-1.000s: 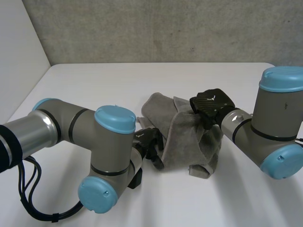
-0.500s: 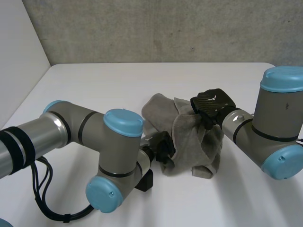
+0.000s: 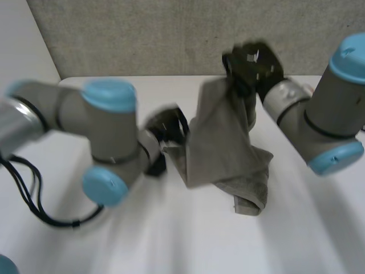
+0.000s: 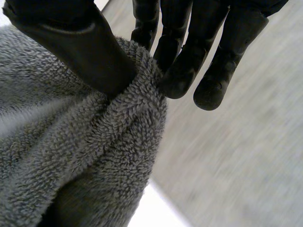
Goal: Fold the towel.
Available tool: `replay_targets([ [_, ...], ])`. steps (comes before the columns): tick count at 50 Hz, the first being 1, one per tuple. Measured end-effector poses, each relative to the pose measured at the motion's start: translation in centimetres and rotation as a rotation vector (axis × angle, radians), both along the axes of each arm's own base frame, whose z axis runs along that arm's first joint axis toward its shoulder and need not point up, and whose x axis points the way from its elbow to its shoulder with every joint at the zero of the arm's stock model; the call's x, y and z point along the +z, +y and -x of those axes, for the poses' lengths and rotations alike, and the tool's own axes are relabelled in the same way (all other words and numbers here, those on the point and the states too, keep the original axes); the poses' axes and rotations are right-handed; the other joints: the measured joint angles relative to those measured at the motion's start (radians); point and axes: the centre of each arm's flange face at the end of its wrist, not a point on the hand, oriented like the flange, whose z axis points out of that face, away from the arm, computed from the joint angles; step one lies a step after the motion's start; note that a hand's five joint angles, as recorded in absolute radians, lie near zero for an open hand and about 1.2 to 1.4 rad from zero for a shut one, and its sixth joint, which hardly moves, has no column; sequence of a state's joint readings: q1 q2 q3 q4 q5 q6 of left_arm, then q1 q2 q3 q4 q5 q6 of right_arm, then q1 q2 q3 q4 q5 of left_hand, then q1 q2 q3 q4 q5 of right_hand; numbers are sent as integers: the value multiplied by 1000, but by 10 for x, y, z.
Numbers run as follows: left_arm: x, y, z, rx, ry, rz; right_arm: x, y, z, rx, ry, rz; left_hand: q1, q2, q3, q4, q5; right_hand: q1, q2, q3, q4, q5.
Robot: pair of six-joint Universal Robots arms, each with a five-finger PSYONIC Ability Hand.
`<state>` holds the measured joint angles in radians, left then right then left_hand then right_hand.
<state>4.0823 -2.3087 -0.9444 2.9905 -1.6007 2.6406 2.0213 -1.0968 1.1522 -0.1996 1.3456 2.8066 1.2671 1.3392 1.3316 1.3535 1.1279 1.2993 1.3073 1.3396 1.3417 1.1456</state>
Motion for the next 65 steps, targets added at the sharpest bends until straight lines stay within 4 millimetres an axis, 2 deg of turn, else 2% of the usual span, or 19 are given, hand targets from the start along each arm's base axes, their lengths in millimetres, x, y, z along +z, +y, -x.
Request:
replay_targets([
  [2, 23, -14, -6, 37, 26, 63, 17, -5, -3, 6, -74, 53, 4, 0, 0, 0, 2, 0, 0, 0, 0, 0],
  [4, 57, -28, -15, 83, 70, 154, 36, -10, -3, 12, -173, 103, 9, 0, 1, 0, 4, 0, 0, 0, 0, 0],
  [8, 122, -39, -29, 141, 157, 314, 61, -12, 3, 16, -341, 133, 9, 0, 1, 0, 5, 0, 0, 8, 0, 0],
  [11, 157, -39, -39, 166, 205, 397, 67, -8, 9, 13, -407, 110, 9, 0, 1, 0, 5, 0, 0, 8, 0, 0],
  [13, 172, -38, -45, 177, 221, 428, 62, -2, 11, 11, -410, 65, 9, 0, 2, 1, 5, 0, 0, 8, 0, 0],
  [16, 178, -37, -52, 185, 221, 434, 45, 9, 14, 6, -351, -29, 9, 0, 3, 4, 5, 0, 0, 8, 0, 0],
  [19, 164, -35, -55, 182, 186, 385, 14, 26, 16, -5, -200, -160, 8, -1, 2, 3, 5, 0, 0, 8, 0, 0],
  [22, 137, -32, -54, 159, 132, 301, -14, 41, 22, -14, -36, -256, -158, -228, -218, -239, -194, 0, 0, 8, 0, 0],
  [24, 109, -26, -53, 128, 82, 218, -35, 54, 28, -14, 97, -316, -404, -478, -464, -491, -445, 0, 0, 8, 0, 0],
  [29, 47, -9, -50, 48, -18, 44, -69, 77, 40, 2, 289, -402, -625, -683, -670, -694, -664, 0, 0, 8, 0, 0],
  [33, 11, 5, -46, -4, -79, -42, -80, 92, 48, 7, 337, -428, -658, -711, -701, -723, -699, 0, 0, 8, 0, 0],
  [37, -22, 20, -35, -66, -144, -87, -74, 107, 55, 11, 316, -415, -658, -713, -702, -725, -703, 0, 0, 8, 0, 0],
  [44, -43, 32, -23, -115, -189, -97, -51, 119, 68, 1, 248, -358, -659, -716, -707, -726, -704, -1, -1, 8, 0, 0],
  [46, -45, 35, -19, -126, -194, -95, -43, 120, 75, -16, 238, -333, -659, -716, -707, -726, -704, -89, -95, -105, -110, -96],
  [48, -46, 37, -17, -134, -194, -92, -38, 119, 81, -36, 241, -312, -659, -716, -707, -726, -704, -291, -303, -316, -319, -294],
  [51, -45, 39, -14, -141, -187, -79, -32, 115, 94, -82, 280, -273, -659, -716, -707, -726, -704, -815, -836, -841, -842, -866],
  [53, -44, 39, -12, -144, -181, -70, -30, 112, 100, -106, 313, -256, -659, -716, -707, -726, -704, -938, -961, -981, -982, -1003],
  [59, -42, 42, -6, -157, -163, -43, -28, 104, 111, -144, 398, -220, -659, -716, -707, -726, -704, -1050, -1046, -1091, -1083, -1083],
  [65, -48, 54, 0, -189, -167, -48, -24, 94, 107, -129, 394, -207, -659, -717, -707, -727, -704, -1057, -1046, -1092, -1083, -1083],
])
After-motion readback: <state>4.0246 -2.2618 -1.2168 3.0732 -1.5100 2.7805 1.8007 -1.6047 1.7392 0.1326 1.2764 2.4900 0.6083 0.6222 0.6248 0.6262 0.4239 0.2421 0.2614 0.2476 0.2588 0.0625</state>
